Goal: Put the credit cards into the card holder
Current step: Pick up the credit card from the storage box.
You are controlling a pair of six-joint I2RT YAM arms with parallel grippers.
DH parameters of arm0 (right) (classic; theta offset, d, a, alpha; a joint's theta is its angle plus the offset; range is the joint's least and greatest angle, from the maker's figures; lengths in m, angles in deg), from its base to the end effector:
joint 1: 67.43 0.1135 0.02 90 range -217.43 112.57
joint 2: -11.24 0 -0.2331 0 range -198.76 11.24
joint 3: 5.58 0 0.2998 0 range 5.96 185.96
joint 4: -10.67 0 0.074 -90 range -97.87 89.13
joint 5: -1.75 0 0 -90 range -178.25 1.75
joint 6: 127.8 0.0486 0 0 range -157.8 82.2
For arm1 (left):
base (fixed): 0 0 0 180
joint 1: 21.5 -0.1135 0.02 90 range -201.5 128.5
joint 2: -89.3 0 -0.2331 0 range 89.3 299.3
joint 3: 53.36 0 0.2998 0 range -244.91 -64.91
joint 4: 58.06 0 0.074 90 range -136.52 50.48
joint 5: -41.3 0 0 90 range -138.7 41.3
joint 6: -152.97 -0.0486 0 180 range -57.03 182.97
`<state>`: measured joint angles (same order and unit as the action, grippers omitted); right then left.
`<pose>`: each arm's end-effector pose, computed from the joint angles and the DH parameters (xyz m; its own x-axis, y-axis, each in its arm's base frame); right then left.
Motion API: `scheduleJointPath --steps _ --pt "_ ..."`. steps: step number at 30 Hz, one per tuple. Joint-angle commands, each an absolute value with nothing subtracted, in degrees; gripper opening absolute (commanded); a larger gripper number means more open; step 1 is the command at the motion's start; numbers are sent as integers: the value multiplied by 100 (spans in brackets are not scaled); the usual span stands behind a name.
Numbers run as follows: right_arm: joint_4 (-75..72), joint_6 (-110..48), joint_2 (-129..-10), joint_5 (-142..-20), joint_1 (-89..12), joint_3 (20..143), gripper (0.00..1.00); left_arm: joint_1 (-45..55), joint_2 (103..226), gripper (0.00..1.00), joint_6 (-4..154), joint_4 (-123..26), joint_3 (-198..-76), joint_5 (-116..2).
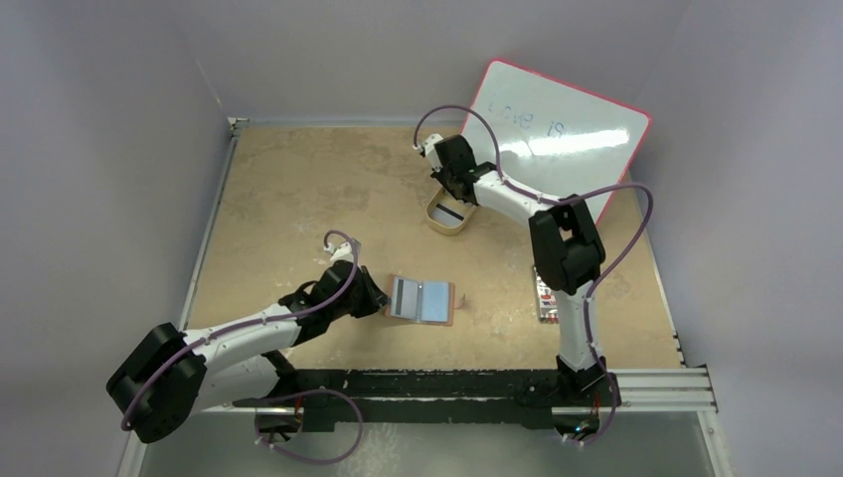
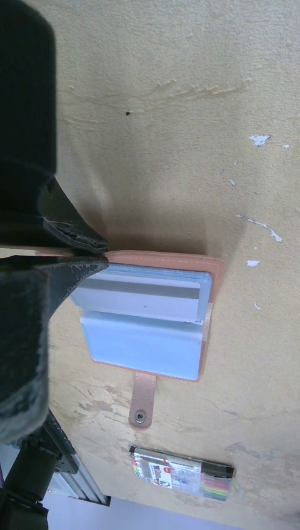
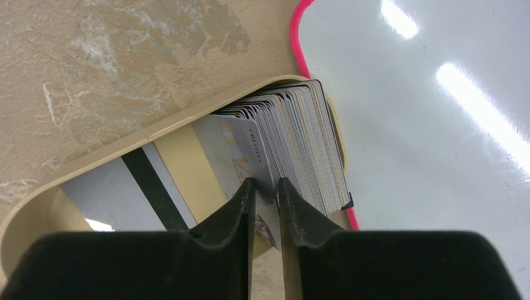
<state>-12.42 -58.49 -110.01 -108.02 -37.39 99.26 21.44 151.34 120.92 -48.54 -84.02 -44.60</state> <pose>0.4592 0.2465 0.1519 -0.4285 -0.6319 -0.6458 -0.4239 0.7718 -0.4739 0.1921 -0.1741 0.0831 -0.7967 -0.4134 -0.4408 -0.0667 0.7851 -0.6158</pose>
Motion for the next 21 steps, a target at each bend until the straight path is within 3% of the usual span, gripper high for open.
scheduleJointPath --steps 1,8,15,21 --pt "-1125 -5964 -10638 -11046 -3874 10126 17 2179 15158 5 12099 -5016 -8499 -4387" --pt "-1227 -5960 -10588 -11041 -3878 10221 7 2178 15117 5 12135 -4988 -8519 -4391" --pt "-1447 -5846 -10523 -10939 -3878 10269 4 2176 15084 7 12155 -4919 -8533 -4401" --pt "-1620 -5778 -10512 -10820 -3878 10333 12 2175 15029 15 12111 -4647 -8677 -4264"
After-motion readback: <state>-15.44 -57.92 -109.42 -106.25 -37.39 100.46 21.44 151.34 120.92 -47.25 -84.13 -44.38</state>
